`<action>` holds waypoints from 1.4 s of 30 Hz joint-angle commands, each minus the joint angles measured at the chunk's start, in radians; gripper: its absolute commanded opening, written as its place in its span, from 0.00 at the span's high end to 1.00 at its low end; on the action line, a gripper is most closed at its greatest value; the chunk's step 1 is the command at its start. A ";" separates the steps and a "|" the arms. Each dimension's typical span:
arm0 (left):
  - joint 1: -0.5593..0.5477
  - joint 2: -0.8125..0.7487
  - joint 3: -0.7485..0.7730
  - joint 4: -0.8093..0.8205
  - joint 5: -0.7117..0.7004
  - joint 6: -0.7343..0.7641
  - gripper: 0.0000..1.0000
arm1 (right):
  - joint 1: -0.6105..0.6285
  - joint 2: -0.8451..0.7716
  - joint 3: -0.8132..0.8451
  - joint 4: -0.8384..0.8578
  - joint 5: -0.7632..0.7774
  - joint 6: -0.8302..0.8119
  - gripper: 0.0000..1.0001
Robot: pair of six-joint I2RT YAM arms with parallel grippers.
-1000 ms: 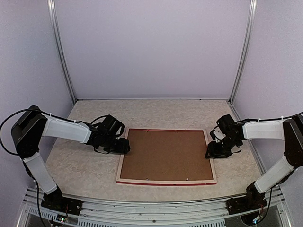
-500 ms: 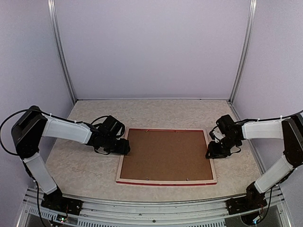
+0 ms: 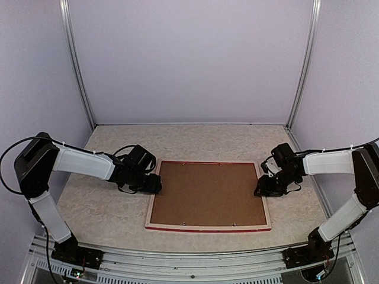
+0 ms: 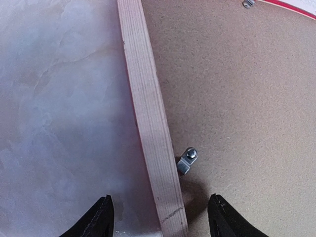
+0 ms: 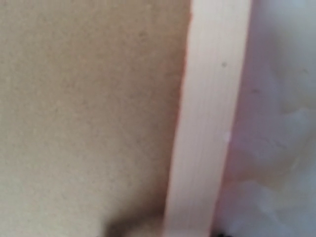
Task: Put the photo into the frame
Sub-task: Press the fastener onto the backboard.
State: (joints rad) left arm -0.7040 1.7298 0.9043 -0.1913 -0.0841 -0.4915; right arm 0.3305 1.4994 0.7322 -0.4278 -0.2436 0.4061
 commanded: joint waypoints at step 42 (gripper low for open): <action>-0.008 0.014 0.010 -0.012 -0.017 0.003 0.36 | -0.077 -0.129 -0.078 0.032 -0.013 0.016 0.65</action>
State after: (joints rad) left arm -0.7040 1.7309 0.9039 -0.1959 -0.0883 -0.4908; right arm 0.2707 1.4147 0.6724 -0.4198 -0.2153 0.4168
